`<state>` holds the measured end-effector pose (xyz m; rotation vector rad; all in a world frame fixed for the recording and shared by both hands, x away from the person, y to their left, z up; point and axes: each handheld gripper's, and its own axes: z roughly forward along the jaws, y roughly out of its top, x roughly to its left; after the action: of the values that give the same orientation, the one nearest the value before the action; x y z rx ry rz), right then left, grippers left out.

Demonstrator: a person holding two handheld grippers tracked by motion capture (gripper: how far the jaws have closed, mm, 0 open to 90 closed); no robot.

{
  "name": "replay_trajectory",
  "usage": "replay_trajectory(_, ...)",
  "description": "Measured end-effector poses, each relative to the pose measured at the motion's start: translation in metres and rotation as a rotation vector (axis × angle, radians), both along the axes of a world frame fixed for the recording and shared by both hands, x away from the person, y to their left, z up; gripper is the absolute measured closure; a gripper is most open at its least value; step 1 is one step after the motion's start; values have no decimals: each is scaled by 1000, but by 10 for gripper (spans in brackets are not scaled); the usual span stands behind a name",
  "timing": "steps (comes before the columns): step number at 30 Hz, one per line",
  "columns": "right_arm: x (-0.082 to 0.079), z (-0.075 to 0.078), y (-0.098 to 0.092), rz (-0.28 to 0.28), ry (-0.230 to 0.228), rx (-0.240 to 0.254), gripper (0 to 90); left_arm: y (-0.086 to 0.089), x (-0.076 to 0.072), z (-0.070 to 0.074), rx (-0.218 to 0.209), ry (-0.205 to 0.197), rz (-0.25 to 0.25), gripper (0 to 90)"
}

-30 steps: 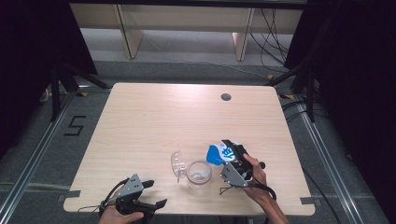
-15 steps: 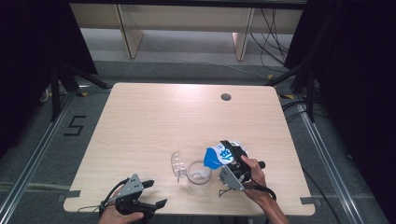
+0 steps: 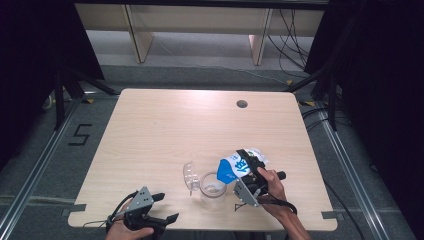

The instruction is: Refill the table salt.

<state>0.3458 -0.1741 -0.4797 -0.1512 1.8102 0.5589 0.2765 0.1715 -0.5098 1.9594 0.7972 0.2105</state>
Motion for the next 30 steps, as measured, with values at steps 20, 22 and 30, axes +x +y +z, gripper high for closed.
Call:
replay_trajectory(20,-4,-3,6,18,-53,-50,485,-1,-1,0,-12,14,14,153)
replay_trajectory(22,-4,1,6,30,-88,-101,485,-2,-1,-1,-12,16,13,153)
replay_trajectory(30,-6,-5,7,25,-81,-87,488,-1,-2,0,-10,13,11,153)
